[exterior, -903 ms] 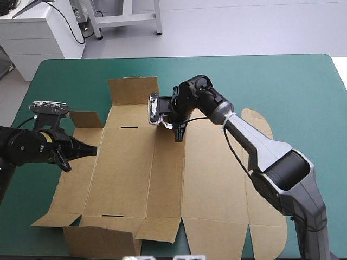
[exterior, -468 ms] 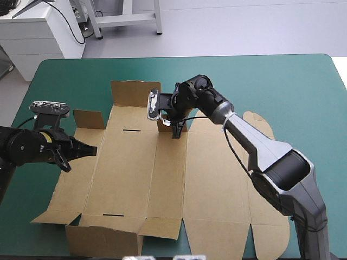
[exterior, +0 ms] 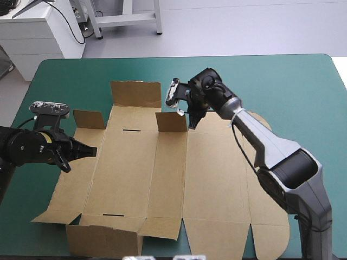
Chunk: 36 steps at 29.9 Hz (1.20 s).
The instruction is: Fold the box
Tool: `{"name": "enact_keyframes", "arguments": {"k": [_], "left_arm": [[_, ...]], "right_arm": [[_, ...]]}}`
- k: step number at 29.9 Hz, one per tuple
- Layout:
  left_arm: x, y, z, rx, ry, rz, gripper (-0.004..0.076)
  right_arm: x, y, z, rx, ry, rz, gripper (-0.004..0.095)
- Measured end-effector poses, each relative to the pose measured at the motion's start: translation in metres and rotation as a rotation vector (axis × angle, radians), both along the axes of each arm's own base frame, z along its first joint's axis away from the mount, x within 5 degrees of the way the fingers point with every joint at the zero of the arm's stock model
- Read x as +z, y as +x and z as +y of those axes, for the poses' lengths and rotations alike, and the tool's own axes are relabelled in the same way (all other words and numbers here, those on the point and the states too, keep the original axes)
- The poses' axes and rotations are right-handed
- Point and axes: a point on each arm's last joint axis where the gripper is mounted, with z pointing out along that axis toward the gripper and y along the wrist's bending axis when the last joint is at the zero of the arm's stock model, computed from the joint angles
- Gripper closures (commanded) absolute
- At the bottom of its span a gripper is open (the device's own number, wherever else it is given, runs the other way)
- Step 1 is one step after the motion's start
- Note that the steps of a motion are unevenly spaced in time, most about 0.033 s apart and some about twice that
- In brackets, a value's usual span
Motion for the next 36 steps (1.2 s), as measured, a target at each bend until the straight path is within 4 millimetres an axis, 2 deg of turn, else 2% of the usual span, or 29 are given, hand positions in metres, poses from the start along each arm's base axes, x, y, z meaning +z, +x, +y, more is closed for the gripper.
{"name": "enact_keyframes", "arguments": {"k": [6,14,16,21,26,32,36], "left_arm": [[0.001,0.001,0.000,0.000,-0.002,-0.012,0.0731],[0.002,0.003,0.002,0.045,-0.008,-0.035,0.0731],[0.002,0.004,0.005,0.071,0.015,-0.043,0.0731],[0.003,0.005,0.017,0.167,0.118,-0.062,0.0731],[0.002,0.007,0.033,0.255,0.133,-0.065,0.0731],[-0.011,0.013,0.069,0.351,0.184,0.002,0.0731],[-0.022,0.022,0.095,0.382,0.116,0.041,0.0731]], "right_arm": [[0.041,0.001,-0.053,-0.185,0.110,-0.012,0.0561],[0.095,-0.015,-0.125,-0.438,0.222,-0.059,0.0567],[0.106,-0.019,-0.141,-0.517,0.264,-0.080,0.0606],[0.122,-0.036,-0.172,-0.685,0.348,-0.107,0.0803],[0.122,-0.066,-0.184,-0.753,0.375,-0.077,0.0901],[0.095,-0.101,-0.187,-0.760,0.359,0.032,0.0912],[0.079,-0.114,-0.186,-0.756,0.384,0.061,0.0912]]}}
